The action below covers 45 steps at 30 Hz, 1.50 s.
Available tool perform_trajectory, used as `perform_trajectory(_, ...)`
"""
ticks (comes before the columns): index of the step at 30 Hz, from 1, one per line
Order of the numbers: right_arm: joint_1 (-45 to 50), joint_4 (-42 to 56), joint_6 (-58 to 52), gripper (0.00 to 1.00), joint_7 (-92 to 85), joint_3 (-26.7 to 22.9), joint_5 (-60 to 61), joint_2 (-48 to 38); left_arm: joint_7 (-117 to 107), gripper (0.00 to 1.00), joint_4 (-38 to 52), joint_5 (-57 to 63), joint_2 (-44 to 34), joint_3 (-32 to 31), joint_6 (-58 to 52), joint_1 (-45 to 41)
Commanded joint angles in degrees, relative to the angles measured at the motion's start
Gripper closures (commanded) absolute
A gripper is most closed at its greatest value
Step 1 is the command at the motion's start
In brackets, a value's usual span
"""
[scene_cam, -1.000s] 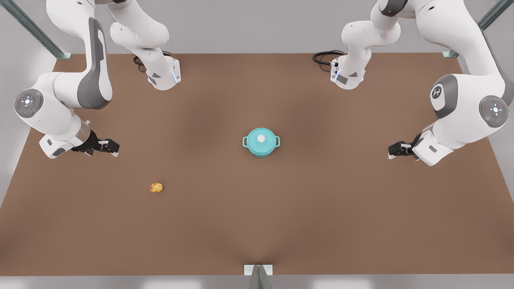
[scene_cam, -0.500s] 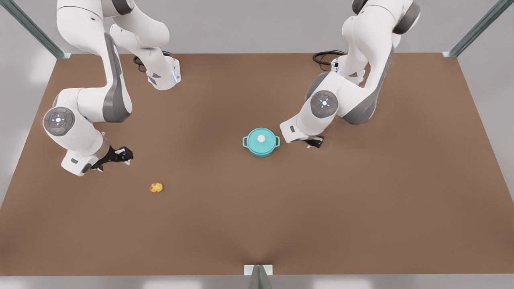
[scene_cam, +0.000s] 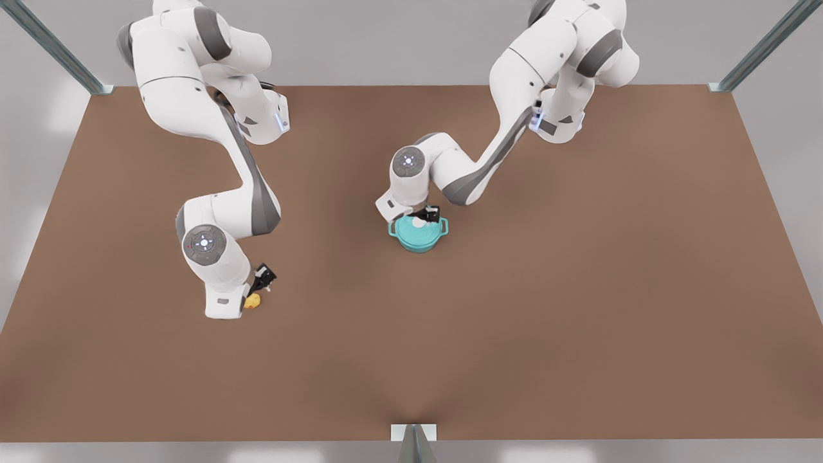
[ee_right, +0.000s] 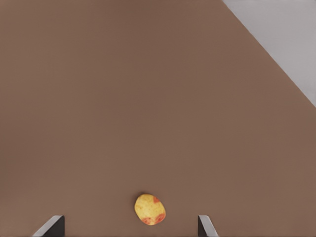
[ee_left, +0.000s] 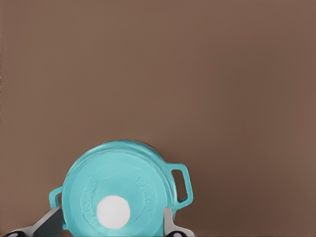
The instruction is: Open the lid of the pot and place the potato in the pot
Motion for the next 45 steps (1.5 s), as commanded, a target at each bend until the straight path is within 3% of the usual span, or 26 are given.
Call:
perform_trajectory(1, -0.1, 0.0, 4.3, 0.00, -9.3, -0.1, -2.0, 1.1, -25.6, 0.00, -2.3, 3.1, -0.4, 0.0, 6.9, -0.1)
perform_trajectory(4, -0.2, -0.9, 5.5, 0.00, -9.7, -0.1, -2.5, 2.7, -25.8, 0.00, -2.5, 2.9, 0.1, 0.0, 7.2, -0.2)
perform_trajectory(6, -1.2, -5.6, 10.9, 0.00, -9.8, -0.2, -4.9, 1.8, -27.2, 0.00, -7.4, 2.9, -0.4, -0.5, 15.3, -0.3)
perform_trajectory(8, -1.2, -9.3, 14.4, 0.00, -9.8, -0.2, -4.9, 0.4, -28.1, 0.00, -8.0, 2.9, -0.4, -0.5, 16.3, -0.4)
perform_trajectory(14, -1.6, -9.3, 8.4, 0.00, -10.7, -0.3, -4.4, 1.0, -27.9, 0.00, -9.0, 4.3, 0.0, -0.4, 16.2, -0.4)
perform_trajectory(30, -4.2, -8.6, 6.3, 0.00, -15.2, -0.3, -4.4, 7.9, -27.3, 0.00, -12.3, 4.9, -1.2, -0.4, 17.2, -0.1)
perform_trajectory(31, -4.2, -8.1, 6.2, 0.00, -15.2, -0.3, -4.7, 8.6, -27.3, 0.06, -12.3, 4.9, -1.2, -0.4, 17.2, -0.1)
perform_trajectory(33, -5.1, -7.8, 6.3, 0.00, -16.7, -0.3, -4.8, 9.8, -27.3, 0.32, -12.3, 4.9, -1.2, -0.4, 17.2, -0.1)
perform_trajectory(35, -5.2, -7.8, 6.8, 0.00, -18.0, -0.3, -4.8, 10.2, -27.3, 0.43, -12.3, 4.9, -1.2, -0.4, 17.1, -0.1)
perform_trajectory(38, -6.0, -7.6, 7.1, 0.00, -19.8, -0.3, -4.8, 11.1, -27.4, 0.51, -12.3, 4.9, -1.3, -0.4, 16.7, -0.1)
perform_trajectory(42, -6.0, -7.4, 7.3, 0.00, -19.9, -0.3, -4.7, 11.8, -27.7, 0.52, -10.0, 4.9, -2.2, 0.2, 16.0, 0.4)
perform_trajectory(45, -6.0, -7.4, 9.2, 0.00, -22.5, -0.2, -4.7, 12.0, -18.0, 0.52, -2.8, 5.1, 2.6, 2.8, 15.7, 10.3)
